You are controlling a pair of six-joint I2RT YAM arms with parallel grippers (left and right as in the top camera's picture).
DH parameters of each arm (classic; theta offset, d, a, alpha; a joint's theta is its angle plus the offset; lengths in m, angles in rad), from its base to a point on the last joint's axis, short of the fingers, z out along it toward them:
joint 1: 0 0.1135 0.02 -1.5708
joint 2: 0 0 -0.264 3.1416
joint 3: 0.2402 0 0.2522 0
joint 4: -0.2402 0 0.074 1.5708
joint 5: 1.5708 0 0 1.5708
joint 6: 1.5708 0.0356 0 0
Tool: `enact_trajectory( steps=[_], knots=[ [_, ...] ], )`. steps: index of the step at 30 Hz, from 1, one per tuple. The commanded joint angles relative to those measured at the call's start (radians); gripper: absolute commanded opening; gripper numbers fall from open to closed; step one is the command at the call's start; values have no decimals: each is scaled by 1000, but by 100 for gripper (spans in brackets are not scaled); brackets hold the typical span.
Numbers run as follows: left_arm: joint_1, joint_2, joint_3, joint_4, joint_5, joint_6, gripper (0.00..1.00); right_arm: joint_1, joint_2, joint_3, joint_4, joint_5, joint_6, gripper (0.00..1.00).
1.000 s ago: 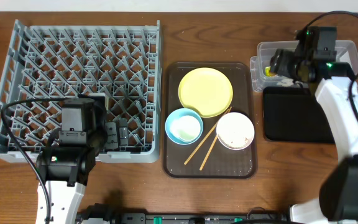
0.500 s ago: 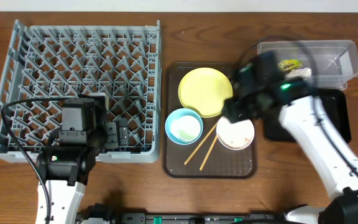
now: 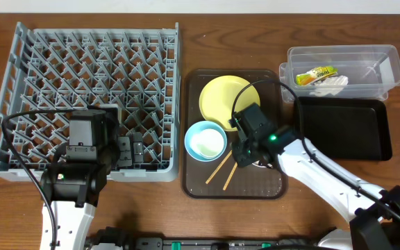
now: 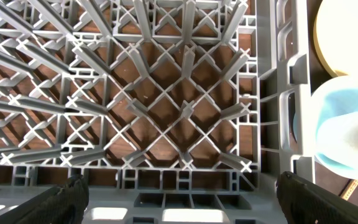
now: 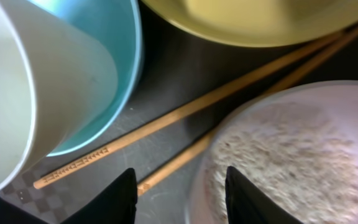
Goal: Sort waste into correct bins and load items into the dishwasher rack
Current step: 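Grasp the rim of the white rice bowl with the right gripper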
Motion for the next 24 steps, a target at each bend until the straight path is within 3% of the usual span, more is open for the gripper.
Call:
enact_trajectory(
  steps=[1,5,14,24],
  knots=[
    [0,1,23,-3,10,-13,98,23,9,-41,22,39,65,37],
    [0,1,23,-3,10,-13,98,22,9,-58,28,39,105,21],
    [0,1,23,-3,10,-13,98,22,8,-58,32,47,132,1],
    [0,1,23,-3,10,-13,98,18,-47,-22,-3,49,162,1]
  ],
)
